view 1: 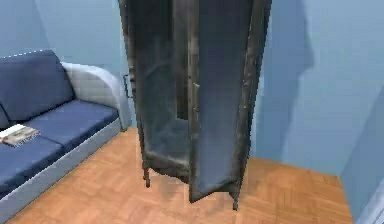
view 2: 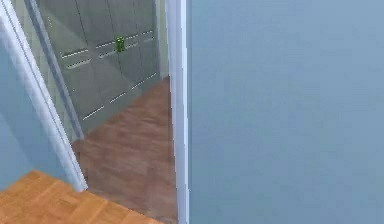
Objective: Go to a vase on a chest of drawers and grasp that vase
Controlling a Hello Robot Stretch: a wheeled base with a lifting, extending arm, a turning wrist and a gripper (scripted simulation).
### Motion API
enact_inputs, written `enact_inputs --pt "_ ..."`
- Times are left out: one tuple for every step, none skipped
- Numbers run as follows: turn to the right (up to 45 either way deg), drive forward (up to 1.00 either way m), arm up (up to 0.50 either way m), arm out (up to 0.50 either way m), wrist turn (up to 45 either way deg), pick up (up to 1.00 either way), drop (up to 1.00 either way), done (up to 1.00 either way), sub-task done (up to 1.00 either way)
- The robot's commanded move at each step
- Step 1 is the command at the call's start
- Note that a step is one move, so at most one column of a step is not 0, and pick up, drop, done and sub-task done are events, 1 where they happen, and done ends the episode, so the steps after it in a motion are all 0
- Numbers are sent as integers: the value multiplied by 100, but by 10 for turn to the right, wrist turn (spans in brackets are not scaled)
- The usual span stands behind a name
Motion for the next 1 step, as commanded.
enact_inputs --pt "450 0 0 0 0 0 0 0 0"
